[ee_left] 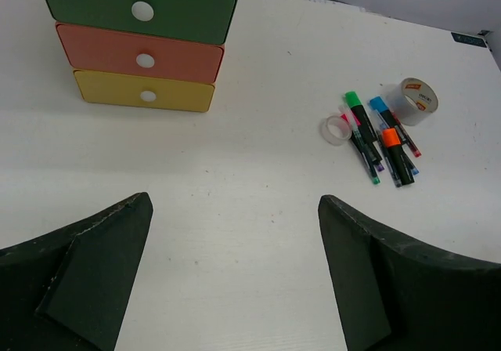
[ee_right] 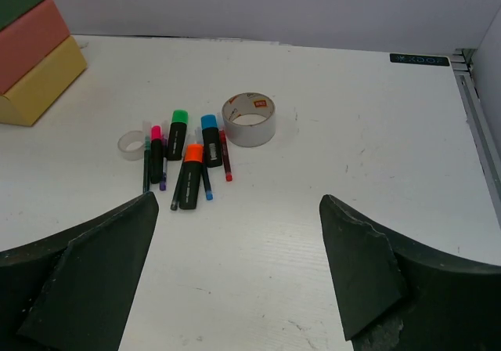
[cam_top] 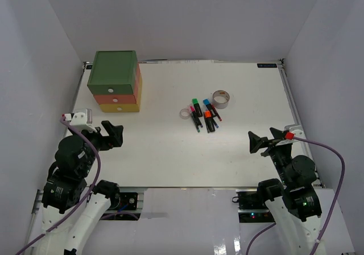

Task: Sort the stationery into containers
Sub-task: Open the drawer in the storage box.

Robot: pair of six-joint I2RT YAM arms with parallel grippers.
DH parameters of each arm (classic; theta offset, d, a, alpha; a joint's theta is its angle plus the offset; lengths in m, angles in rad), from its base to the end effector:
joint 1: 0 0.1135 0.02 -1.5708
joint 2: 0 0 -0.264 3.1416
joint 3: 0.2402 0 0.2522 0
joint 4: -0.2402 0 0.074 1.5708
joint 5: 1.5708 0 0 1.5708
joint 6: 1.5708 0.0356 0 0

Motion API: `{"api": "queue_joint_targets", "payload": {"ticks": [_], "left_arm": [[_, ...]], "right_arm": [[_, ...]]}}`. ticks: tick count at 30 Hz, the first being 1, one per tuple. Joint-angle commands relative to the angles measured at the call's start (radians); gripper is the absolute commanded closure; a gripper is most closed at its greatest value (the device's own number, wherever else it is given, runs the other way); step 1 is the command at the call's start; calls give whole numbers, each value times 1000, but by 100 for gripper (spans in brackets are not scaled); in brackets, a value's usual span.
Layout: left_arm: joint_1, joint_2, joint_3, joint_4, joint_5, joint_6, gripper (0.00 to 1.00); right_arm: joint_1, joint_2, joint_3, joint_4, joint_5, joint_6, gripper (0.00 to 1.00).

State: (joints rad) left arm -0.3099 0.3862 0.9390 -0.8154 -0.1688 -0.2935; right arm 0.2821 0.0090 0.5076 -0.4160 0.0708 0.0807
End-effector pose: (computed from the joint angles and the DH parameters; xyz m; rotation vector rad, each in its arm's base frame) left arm 0.0568 -0.0119 0.3643 -0.1039 1.8350 -0.2697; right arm 0.0503 0.0119 0.2947 -0.0929 1.4901 0.2404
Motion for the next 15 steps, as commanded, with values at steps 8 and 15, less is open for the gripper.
{"api": "queue_joint_targets", "payload": {"ticks": [8,15], "left_arm": [[-1,52,1,19,17,-4,2],[-1,86,-43,84,-67,-16,2]], "right_arm": [[3,94,74,-1,29,70,10],[3,255,158,-21,-60,99,10]]}}
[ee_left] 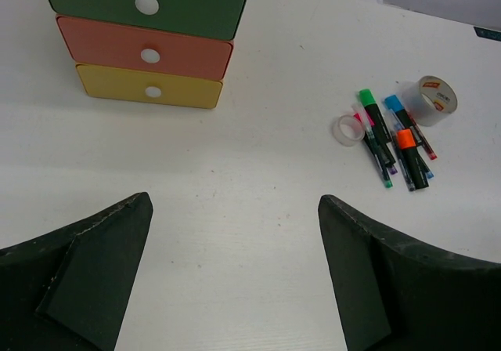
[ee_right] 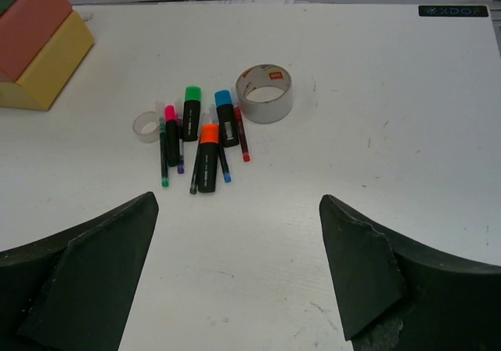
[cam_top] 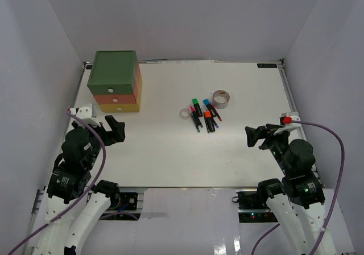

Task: Sort the stationery into containers
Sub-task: Open the drawer in the storage box.

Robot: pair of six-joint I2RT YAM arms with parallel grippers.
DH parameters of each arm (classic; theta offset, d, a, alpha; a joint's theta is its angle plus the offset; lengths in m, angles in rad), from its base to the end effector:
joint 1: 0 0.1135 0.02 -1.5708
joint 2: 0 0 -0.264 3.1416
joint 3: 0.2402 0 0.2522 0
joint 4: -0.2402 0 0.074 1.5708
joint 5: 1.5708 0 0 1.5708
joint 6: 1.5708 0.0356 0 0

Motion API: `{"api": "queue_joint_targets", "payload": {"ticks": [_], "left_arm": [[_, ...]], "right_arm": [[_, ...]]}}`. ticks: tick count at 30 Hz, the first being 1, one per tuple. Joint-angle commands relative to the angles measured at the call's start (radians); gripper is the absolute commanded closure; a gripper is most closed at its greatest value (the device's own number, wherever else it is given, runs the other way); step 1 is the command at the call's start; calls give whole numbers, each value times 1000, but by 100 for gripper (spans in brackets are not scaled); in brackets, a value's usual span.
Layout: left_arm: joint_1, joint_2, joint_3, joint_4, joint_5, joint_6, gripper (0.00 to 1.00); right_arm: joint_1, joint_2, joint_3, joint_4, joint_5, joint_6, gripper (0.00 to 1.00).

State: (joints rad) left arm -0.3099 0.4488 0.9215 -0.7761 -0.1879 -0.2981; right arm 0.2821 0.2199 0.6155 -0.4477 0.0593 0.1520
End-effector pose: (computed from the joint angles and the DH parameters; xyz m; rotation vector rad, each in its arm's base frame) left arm 0.0753 -0.0171 0.3604 -0.1185 1.8721 -0.2434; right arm 0.0723 0.0188 0.3151 -0.0601 1.6292 0.2859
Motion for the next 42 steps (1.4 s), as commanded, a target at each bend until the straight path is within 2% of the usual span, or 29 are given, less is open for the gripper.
{"api": "queue_joint_targets", "payload": {"ticks": [1,11,14,17,23,30,35,42], "left_arm": [[-1,43,-32,66,-70,-19,2],[-1,252,-61,294,-194,88,4],[3,315,-47,381,-237,120,9],[35,404,-7,420,-202,131,11],[179,504,26,475,-67,100,14],[247,594,7,586,5,177,24],[281,672,17,633,27,292,27],[350,705,13,707,163,340,34]], "right_arm": [[3,58,64,15,-68,21,10],[3,294,119,21,-269,-22,10],[3,328,118,47,-268,58,10],[3,319,69,124,-297,98,10],[3,210,-62,296,-349,15,10],[3,236,-46,244,-443,-15,10],[6,234,-52,245,-481,-15,10],[23,243,-57,251,-489,-42,10]]}}
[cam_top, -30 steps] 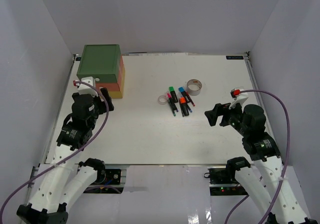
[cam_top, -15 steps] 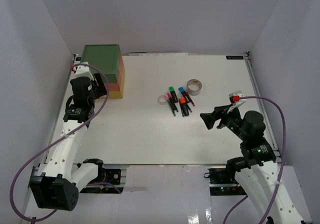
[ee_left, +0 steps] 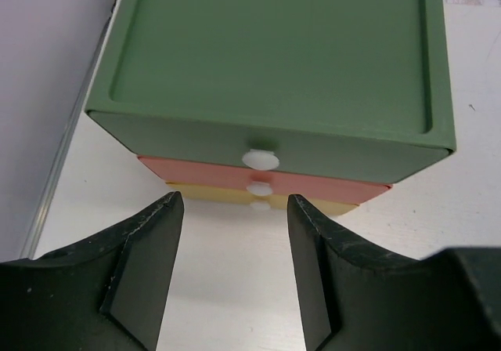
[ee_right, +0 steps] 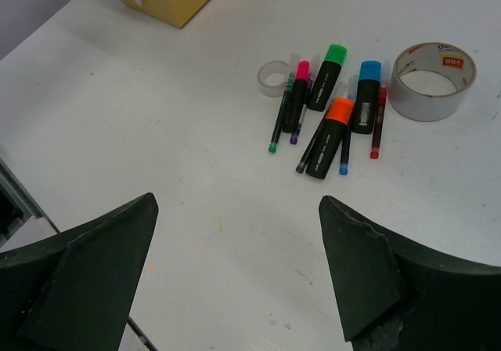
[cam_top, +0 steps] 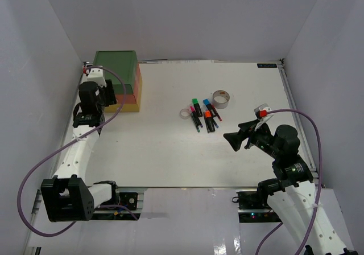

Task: Sort the stationery into containers
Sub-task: Open the drawer in the storage box.

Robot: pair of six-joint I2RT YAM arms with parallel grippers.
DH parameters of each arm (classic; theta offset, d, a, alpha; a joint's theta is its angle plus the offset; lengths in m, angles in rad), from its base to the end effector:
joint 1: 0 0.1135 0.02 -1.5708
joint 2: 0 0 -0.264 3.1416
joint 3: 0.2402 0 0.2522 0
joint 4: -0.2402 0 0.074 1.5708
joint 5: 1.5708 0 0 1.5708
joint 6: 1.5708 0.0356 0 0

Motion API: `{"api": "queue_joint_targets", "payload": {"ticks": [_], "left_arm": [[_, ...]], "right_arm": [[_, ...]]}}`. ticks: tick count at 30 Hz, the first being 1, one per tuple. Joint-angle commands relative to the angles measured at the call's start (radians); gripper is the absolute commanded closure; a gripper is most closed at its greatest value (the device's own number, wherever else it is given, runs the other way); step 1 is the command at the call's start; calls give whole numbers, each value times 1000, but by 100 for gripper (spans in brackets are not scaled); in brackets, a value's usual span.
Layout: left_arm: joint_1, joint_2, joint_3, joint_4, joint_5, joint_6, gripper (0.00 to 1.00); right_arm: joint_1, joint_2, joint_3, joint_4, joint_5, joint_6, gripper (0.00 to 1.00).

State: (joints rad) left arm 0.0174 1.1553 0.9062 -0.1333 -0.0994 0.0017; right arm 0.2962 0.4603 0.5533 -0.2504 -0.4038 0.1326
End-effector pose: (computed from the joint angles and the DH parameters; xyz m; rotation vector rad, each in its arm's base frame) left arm 0.2670 0.0082 0.3120 -0.0809 1.9511 0.1097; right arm 0.1176 0.0505 0.2965 -0.4439 1.7044 0.6622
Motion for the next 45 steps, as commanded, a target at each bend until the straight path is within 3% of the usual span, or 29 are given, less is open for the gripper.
{"api": "queue_joint_targets", "payload": {"ticks": [1,20,45], "left_arm": [[24,4,26,66,76,43,34],[33,113,62,89,170,44,39],[33,159,89,86,139,60,54]], "right_arm": [[9,1,4,56,-27,-22,10],[11,-9,-20,72,-40,-30,10],[11,-22,-32,83,-58,-37,10]]}}
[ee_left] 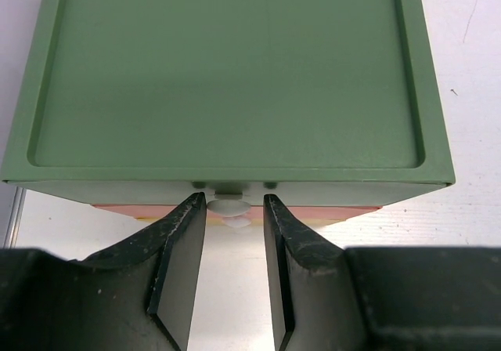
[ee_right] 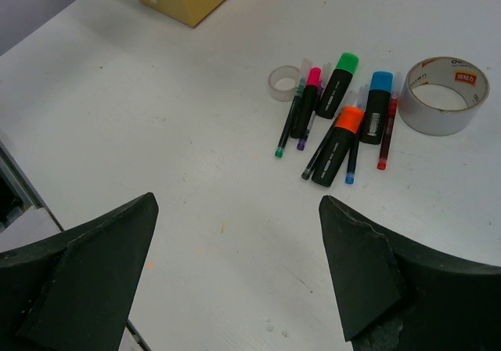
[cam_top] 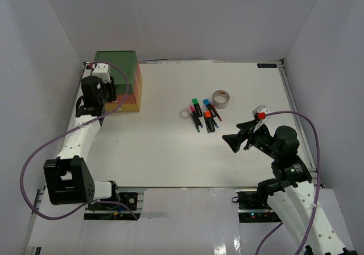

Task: Sort the stationery into containers
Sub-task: Open the drawer in the storage box.

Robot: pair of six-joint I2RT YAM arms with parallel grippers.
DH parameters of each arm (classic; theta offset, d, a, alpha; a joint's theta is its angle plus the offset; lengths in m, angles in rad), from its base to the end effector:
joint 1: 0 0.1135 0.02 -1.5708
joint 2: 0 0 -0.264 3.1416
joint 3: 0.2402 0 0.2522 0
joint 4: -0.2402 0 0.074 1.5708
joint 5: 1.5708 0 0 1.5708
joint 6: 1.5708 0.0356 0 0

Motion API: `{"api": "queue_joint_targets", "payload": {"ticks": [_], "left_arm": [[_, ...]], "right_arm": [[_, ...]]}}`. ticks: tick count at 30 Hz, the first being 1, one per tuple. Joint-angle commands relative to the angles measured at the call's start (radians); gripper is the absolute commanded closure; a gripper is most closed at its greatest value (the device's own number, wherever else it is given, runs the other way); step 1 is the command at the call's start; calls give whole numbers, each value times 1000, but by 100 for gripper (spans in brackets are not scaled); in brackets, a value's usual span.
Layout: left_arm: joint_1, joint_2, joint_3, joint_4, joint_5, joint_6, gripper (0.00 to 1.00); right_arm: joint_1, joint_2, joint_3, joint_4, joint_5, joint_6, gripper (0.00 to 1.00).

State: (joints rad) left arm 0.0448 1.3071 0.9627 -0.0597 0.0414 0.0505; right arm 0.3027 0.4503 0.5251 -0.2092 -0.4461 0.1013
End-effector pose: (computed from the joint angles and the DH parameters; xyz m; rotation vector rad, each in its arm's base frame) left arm 0.3025 0.0121 0.2991 0.0326 1.9743 0.0212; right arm 0.1169 0.0526 0.2923 -0.5078 1.6631 0.6781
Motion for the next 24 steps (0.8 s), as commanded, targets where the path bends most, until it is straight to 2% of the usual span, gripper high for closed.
{"api": "queue_joint_targets", "payload": {"ticks": [1,16,24], "left_arm": [[6,11,34,11,-2,11,54],[6,23,48,23,-1,5,56],[6,17,48,17,-2,6,65]], "right_arm": [[4,-13,-4,42,-19,-5,10],[4,-19,-14,56,-28,-6,10],[4,-24,-19,62,-34,-3,10]]}}
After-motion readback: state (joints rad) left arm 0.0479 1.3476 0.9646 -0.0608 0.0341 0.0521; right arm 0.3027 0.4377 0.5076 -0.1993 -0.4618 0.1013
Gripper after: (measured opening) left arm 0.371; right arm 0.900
